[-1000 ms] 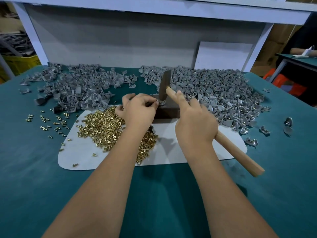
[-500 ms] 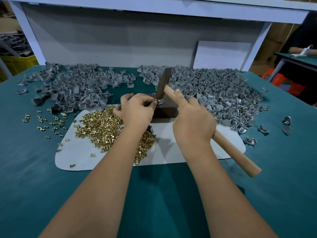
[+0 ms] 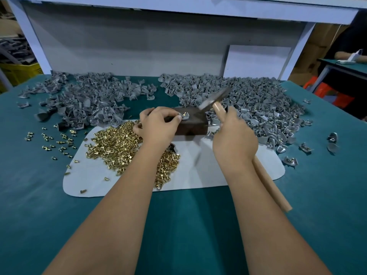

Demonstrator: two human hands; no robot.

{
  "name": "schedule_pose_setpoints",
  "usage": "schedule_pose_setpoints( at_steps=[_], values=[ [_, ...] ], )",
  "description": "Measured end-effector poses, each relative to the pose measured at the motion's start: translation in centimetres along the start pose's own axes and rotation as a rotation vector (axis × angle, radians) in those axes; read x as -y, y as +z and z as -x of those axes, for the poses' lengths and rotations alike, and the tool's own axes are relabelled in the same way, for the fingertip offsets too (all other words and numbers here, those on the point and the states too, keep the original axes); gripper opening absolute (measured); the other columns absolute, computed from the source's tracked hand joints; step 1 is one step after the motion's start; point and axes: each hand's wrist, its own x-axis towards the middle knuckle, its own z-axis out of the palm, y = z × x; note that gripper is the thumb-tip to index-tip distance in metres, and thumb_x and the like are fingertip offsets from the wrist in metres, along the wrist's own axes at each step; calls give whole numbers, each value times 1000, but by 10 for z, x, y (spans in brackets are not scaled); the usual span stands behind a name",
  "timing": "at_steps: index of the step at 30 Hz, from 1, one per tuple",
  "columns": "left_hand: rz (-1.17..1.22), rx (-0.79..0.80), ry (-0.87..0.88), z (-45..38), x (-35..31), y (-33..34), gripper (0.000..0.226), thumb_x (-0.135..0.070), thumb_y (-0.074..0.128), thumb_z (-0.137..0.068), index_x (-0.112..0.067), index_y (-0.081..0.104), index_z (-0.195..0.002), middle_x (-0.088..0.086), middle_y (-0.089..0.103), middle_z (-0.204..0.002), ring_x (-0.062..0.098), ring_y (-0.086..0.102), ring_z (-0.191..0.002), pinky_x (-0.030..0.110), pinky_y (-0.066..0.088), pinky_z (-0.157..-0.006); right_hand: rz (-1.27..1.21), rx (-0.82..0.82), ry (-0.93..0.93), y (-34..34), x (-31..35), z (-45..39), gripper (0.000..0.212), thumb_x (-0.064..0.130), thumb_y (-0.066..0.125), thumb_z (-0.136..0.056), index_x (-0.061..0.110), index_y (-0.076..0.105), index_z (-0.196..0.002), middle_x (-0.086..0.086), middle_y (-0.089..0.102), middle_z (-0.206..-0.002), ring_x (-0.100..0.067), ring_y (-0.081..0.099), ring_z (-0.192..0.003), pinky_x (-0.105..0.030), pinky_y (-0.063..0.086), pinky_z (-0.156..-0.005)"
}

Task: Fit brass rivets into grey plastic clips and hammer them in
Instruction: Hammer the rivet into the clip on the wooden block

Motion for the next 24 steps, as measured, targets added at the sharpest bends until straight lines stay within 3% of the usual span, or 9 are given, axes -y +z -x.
schedule_pose_setpoints(
  at_steps=[4,12,17,19,21,24],
  values=[
    [7,8,-2,1,-1,-1,6,-44,65,-88,-43,68,-83,-28,60,-110,13,30,-126,42,16,-98,0,29,53,5,-8,-5,22,7,49,-92,11,44,-113,-13,64,-99,-34,63,-87,-34,35,-58],
    [25,8,-2,2,-2,-2,6,-43,65,-89,-42,69,-84,-29,56,-100,15,30,-127,45,18,-100,27,62,69,15,-13,-5,21,10,51,-90,13,50,-111,-11,65,-98,-33,62,-90,-29,30,-57],
    [27,19,-18,4,-3,-3,7,-44,64,-89,-45,67,-83,-29,58,-109,16,30,-126,50,19,-104,88,-129,-30,16,-12,-2,24,18,57,-88,13,62,-110,-12,56,-111,-31,47,-105,-38,35,-83],
    [38,27,-26,4,-3,-3,9,-44,64,-89,-46,65,-80,-28,58,-110,16,30,-126,50,19,-105,-99,-190,-105,18,-1,-2,26,23,58,-90,18,63,-114,-6,56,-110,-24,46,-103,-37,33,-88],
    [45,28,-30,4,-3,-3,9,-44,64,-88,-47,64,-79,-27,59,-113,17,30,-126,48,18,-104,-357,-120,-172,21,16,-3,27,26,56,-93,21,63,-118,1,56,-107,-16,46,-99,-32,38,-88],
    [32,8,-26,4,-3,-2,10,-45,64,-87,-48,62,-78,-26,58,-111,17,31,-126,43,17,-100,-580,11,-157,30,38,-9,24,27,56,-93,21,67,-114,1,61,-108,-19,53,-103,-40,44,-93]
  ],
)
